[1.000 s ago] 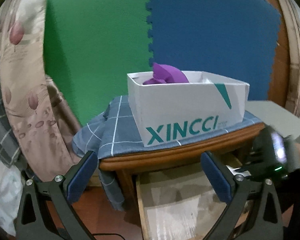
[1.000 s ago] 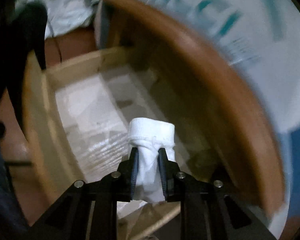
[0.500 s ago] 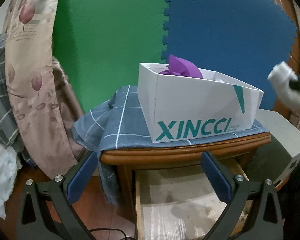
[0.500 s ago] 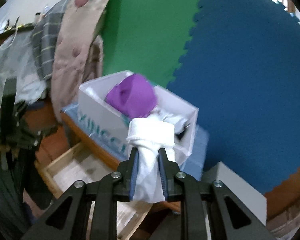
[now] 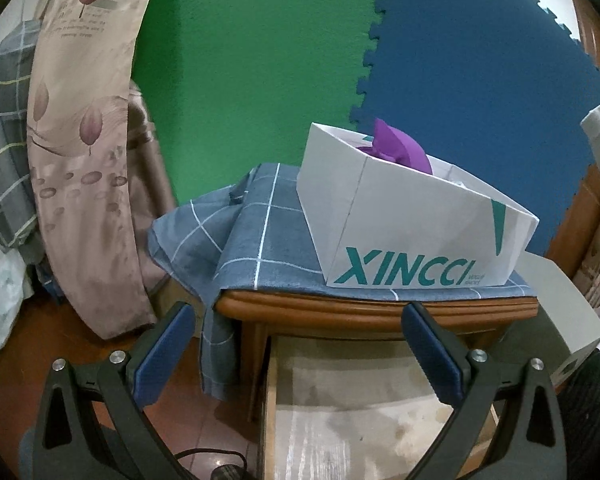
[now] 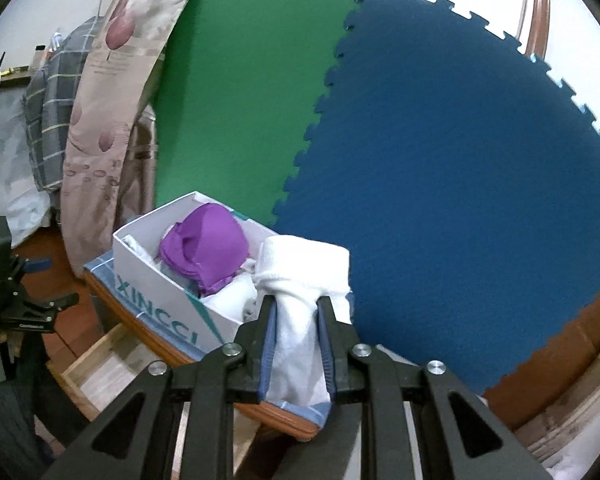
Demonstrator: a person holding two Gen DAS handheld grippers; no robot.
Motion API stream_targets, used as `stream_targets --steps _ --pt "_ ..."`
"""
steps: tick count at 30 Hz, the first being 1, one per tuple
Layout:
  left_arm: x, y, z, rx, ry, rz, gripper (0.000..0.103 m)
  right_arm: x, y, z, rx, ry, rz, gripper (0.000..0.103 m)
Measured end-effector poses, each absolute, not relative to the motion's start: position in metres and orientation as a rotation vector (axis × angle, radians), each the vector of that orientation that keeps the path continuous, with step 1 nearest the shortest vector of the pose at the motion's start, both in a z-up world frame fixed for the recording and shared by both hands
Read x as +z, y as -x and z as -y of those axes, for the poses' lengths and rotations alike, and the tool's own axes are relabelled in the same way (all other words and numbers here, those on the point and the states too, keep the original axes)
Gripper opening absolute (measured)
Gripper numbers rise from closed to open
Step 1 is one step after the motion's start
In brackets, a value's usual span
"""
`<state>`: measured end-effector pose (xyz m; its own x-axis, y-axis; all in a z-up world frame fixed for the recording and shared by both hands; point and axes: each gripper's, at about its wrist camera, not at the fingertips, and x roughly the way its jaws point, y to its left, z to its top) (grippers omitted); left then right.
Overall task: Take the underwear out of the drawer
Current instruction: 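Lift the white cloth with the right gripper and carry it over the box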
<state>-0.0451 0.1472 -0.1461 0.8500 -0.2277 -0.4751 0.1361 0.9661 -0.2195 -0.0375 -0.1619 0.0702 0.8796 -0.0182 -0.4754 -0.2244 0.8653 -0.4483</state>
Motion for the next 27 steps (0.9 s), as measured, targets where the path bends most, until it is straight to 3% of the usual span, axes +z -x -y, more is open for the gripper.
stream_targets --steps 27 --pt "-0.148 0.044 -0.15 -0.186 0.219 -0.535 0.102 0.098 0.024 0.147 0.073 0.506 -0.42 0.02"
